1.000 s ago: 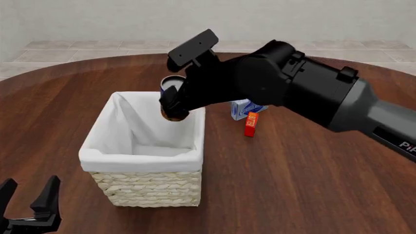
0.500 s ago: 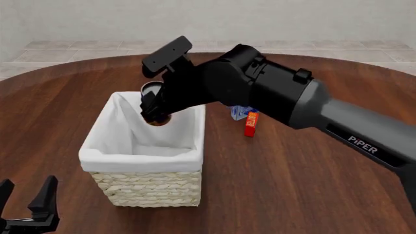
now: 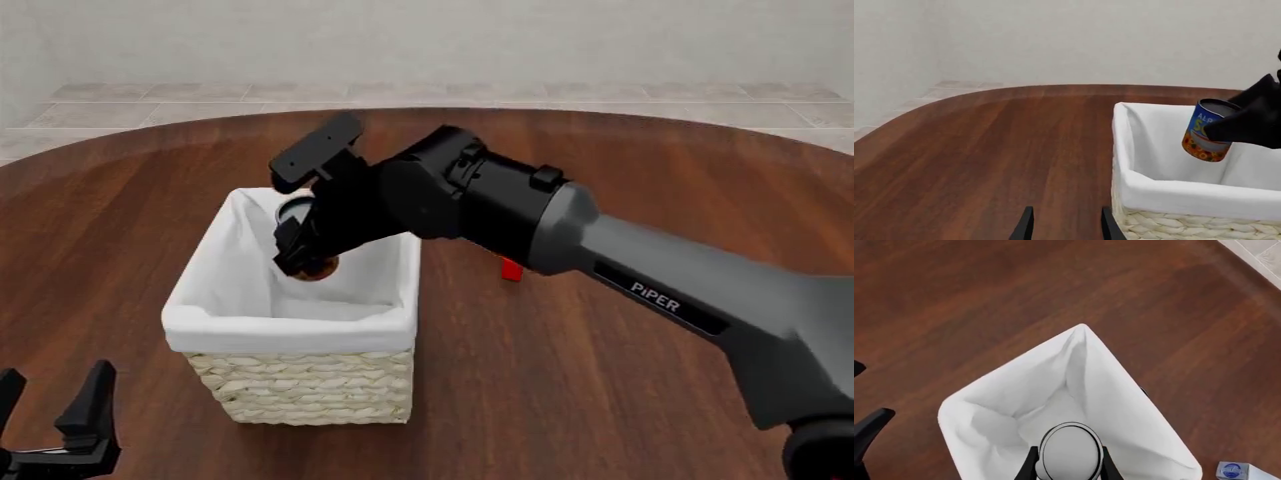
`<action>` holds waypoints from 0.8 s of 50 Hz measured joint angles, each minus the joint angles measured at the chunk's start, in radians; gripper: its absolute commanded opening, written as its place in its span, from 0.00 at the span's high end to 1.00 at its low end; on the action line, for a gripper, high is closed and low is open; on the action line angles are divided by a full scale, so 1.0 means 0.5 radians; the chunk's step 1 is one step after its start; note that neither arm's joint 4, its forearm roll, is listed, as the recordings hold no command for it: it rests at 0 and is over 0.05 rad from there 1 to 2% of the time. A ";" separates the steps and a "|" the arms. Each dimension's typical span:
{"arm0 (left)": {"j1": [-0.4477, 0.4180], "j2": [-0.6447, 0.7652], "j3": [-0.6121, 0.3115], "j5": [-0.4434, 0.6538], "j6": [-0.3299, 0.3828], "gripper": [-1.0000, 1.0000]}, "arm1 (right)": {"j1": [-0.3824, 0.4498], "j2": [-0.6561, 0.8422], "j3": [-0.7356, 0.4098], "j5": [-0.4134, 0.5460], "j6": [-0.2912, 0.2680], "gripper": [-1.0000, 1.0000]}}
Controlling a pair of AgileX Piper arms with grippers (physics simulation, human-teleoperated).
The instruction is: Pick up the alphabet soup and put it in the basket.
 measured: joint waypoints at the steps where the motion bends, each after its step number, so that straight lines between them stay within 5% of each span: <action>1: 0.000 0.001 0.000 0.000 0.000 0.00 | 0.000 0.006 0.003 -0.003 0.002 1.00; 40: -0.003 0.015 0.000 -0.008 -0.001 0.00 | 0.020 0.097 0.092 -0.083 0.075 1.00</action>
